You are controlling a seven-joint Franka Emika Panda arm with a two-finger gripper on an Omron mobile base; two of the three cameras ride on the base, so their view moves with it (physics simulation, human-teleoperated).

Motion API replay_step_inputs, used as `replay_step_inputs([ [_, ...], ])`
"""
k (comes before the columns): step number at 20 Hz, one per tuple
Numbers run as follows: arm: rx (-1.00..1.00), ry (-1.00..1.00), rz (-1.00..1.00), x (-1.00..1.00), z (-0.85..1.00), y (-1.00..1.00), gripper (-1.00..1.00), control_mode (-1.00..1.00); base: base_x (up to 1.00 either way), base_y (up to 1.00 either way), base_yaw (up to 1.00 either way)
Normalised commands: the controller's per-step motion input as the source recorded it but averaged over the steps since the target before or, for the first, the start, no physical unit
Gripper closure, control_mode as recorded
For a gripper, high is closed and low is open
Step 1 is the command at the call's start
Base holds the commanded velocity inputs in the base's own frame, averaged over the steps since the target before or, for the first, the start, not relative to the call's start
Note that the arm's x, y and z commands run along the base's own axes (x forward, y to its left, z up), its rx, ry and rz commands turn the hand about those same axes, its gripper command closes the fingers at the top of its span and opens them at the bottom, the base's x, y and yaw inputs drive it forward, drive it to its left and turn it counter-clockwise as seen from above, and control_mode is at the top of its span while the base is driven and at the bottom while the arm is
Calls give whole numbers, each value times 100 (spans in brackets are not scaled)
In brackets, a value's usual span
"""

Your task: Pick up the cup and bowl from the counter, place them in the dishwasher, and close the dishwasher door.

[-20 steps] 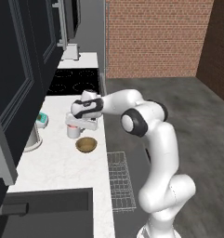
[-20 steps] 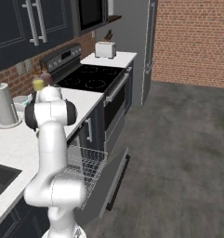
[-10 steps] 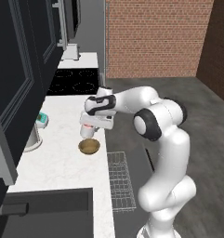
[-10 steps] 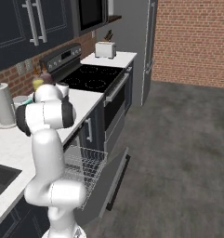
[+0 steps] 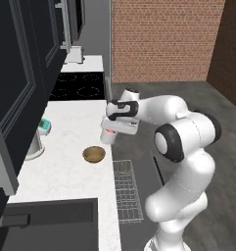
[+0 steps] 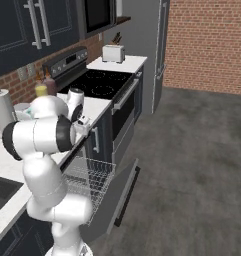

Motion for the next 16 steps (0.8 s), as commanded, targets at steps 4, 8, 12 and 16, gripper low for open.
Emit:
replay_step_inputs([
  [4,0,-9,10,-93,0,-68,100,-100,0,0,0],
  [8,0,-3,10,-82,0,-60,100,-100,0,0,0],
  [12,0,0,10,-52,0,-48,100,-100,0,0,0],
  [16,0,0,14,-19,-5,-47,100,-100,0,0,0],
])
